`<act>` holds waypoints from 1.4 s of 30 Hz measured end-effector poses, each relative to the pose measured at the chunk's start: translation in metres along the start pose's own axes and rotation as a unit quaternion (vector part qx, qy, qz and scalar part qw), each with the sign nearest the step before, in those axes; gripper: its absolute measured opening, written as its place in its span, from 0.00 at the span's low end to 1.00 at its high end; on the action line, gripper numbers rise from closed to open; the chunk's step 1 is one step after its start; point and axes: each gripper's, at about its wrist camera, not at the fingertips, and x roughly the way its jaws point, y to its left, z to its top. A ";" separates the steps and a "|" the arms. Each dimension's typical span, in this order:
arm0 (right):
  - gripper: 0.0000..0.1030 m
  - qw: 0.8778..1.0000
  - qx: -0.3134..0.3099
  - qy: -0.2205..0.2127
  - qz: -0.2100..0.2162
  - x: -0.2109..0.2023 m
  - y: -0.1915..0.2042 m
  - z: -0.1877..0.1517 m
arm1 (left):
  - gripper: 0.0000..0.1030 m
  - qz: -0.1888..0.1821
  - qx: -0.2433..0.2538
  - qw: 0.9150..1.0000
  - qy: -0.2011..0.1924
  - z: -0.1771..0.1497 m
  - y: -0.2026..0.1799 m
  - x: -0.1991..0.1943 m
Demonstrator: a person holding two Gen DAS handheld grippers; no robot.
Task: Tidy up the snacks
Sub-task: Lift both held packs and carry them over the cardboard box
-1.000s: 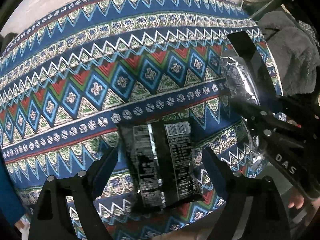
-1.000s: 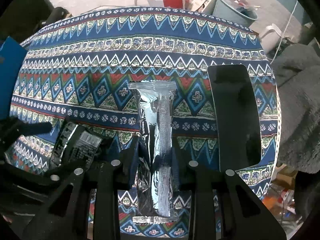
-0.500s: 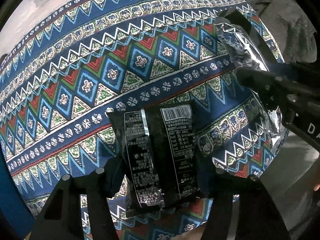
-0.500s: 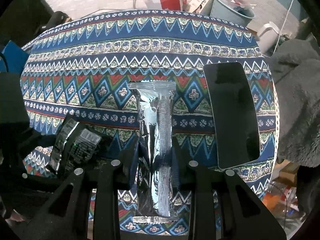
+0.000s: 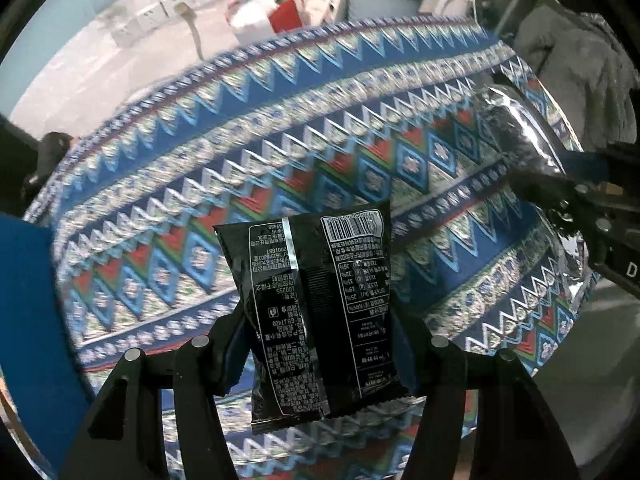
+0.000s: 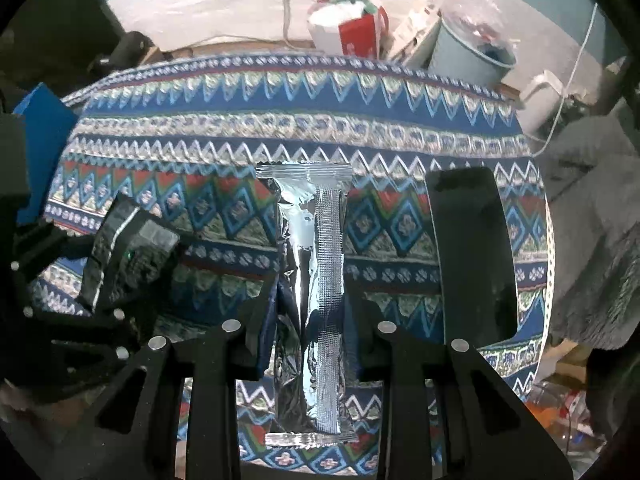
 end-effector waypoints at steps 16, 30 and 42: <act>0.26 0.996 -0.045 -0.076 0.031 -0.044 0.065 0.033 | 0.60 0.040 -0.050 0.994 -0.089 -0.001 0.133 -0.082; 0.26 0.984 -0.095 -0.121 0.093 -0.077 0.151 0.066 | 0.60 0.046 -0.090 0.984 -0.148 -0.021 0.192 -0.139; 0.26 0.976 -0.111 -0.135 0.132 -0.081 0.207 0.096 | 0.60 0.081 -0.125 0.974 -0.173 -0.048 0.245 -0.159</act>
